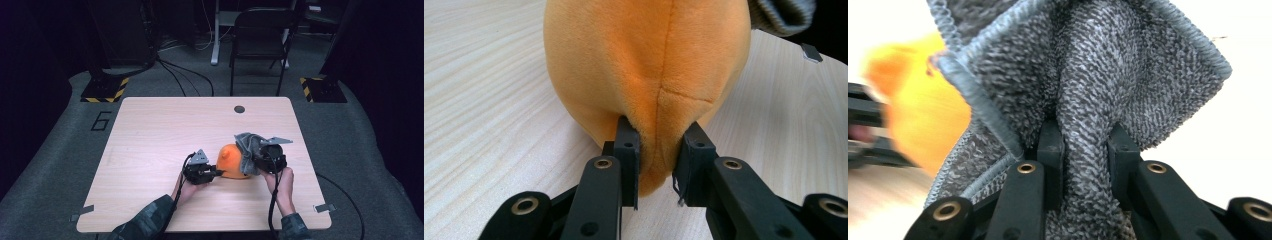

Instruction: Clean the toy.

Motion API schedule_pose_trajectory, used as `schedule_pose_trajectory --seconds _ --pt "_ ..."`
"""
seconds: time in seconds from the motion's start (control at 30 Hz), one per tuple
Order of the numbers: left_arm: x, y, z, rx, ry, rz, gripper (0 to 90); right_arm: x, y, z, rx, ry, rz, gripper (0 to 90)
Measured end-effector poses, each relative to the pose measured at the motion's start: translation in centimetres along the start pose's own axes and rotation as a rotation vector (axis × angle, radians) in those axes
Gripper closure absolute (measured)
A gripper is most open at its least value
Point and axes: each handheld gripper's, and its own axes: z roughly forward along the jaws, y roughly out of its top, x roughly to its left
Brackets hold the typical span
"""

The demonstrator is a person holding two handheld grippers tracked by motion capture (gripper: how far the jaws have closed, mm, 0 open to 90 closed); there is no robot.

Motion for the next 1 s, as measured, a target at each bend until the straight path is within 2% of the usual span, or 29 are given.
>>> schedule_pose_trajectory --seconds 0.07,0.17,0.27,0.3,0.37,0.43,0.53,0.6,0.67,0.73,0.8,0.87,0.93,1.0 --pt "0.0 0.0 0.0 0.000 -0.001 0.001 74.0 -1.1 -0.5 0.4 0.027 -0.018 0.036 74.0" --pt "0.1 -0.1 0.0 -0.001 -0.004 0.002 73.6 -2.5 -1.6 1.7 0.095 -0.093 0.046 74.1" --pt "0.3 -0.1 0.0 0.002 -0.003 0.009 72.8 -4.2 -3.1 3.6 0.184 -0.081 0.108 74.1" --pt "0.4 -0.1 0.0 0.002 -0.004 0.008 72.8 -4.7 -3.4 3.8 0.193 -0.073 0.123 74.1" --pt "0.2 0.0 0.0 0.005 0.000 0.018 72.7 -5.2 -3.2 3.5 0.168 -0.062 0.150 74.2" --pt "0.1 0.0 0.0 0.006 0.001 0.020 72.6 -5.2 -2.3 2.2 0.111 -0.060 0.134 74.5" --pt "0.1 0.1 0.0 0.004 0.005 0.025 72.5 -4.4 -1.1 0.0 0.031 -0.033 0.126 74.6" --pt "0.0 0.1 0.1 0.004 0.008 0.027 72.5 -3.5 -0.1 -1.7 -0.034 0.014 0.119 74.6" --pt "0.0 0.1 0.1 0.006 0.009 0.029 72.5 -2.0 0.9 -3.1 -0.096 0.067 0.107 74.6" --pt "0.0 0.1 0.1 0.006 0.009 0.031 72.4 -0.2 1.7 -4.1 -0.146 0.111 0.067 74.6" --pt "-0.1 0.1 0.0 0.012 0.008 0.032 72.4 1.8 2.2 -4.5 -0.181 0.172 0.036 74.5" --pt "-0.2 0.2 0.1 0.004 0.020 0.044 72.4 3.5 2.5 -4.1 -0.186 0.222 0.007 74.4" --pt "-0.3 0.2 0.1 0.012 0.019 0.050 72.4 4.8 2.5 -3.4 -0.162 0.206 -0.042 74.3" --pt "-0.2 0.2 0.1 0.009 0.018 0.044 72.4 5.4 2.1 -2.2 -0.110 0.137 -0.103 74.3"
